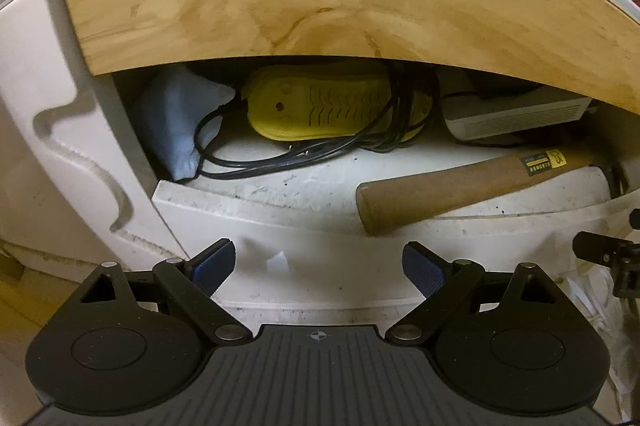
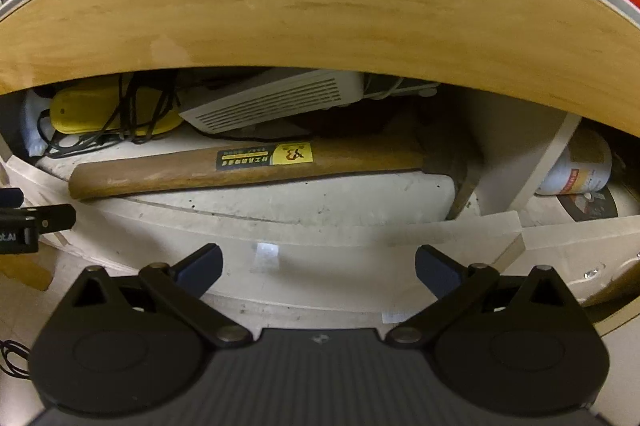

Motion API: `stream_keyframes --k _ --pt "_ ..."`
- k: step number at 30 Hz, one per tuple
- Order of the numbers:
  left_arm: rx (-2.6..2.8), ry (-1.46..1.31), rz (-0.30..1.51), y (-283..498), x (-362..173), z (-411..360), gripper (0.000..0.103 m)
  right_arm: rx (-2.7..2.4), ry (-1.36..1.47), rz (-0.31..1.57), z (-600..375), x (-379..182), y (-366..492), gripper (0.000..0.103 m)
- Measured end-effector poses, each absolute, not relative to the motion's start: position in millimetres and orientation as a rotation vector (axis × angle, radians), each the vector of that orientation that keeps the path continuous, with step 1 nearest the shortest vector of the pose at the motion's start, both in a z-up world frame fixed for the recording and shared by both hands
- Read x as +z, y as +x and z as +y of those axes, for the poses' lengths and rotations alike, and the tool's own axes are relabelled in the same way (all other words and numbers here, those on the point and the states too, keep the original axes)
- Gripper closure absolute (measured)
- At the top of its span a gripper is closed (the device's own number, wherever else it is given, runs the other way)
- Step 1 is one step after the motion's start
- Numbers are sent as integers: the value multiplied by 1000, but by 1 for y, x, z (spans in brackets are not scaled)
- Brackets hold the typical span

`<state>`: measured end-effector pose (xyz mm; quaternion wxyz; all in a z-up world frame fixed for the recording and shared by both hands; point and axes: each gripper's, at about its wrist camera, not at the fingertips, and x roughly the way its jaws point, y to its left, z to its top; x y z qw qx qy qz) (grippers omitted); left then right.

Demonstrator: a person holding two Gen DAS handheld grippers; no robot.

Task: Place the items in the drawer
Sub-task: 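Move both grippers down toward the front edge of the white drawer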

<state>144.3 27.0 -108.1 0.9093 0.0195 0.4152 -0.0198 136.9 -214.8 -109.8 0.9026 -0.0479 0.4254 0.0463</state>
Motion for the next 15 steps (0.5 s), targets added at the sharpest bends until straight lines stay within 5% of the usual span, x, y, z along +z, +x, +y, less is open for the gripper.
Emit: stream_keyframes --k 12,15 --pt "-62 72 856 145 -109 27 12 99 -119 883 -214 -110 144 0" --pt "-68 72 853 144 -109 28 18 101 -131 880 -214 -109 144 0"
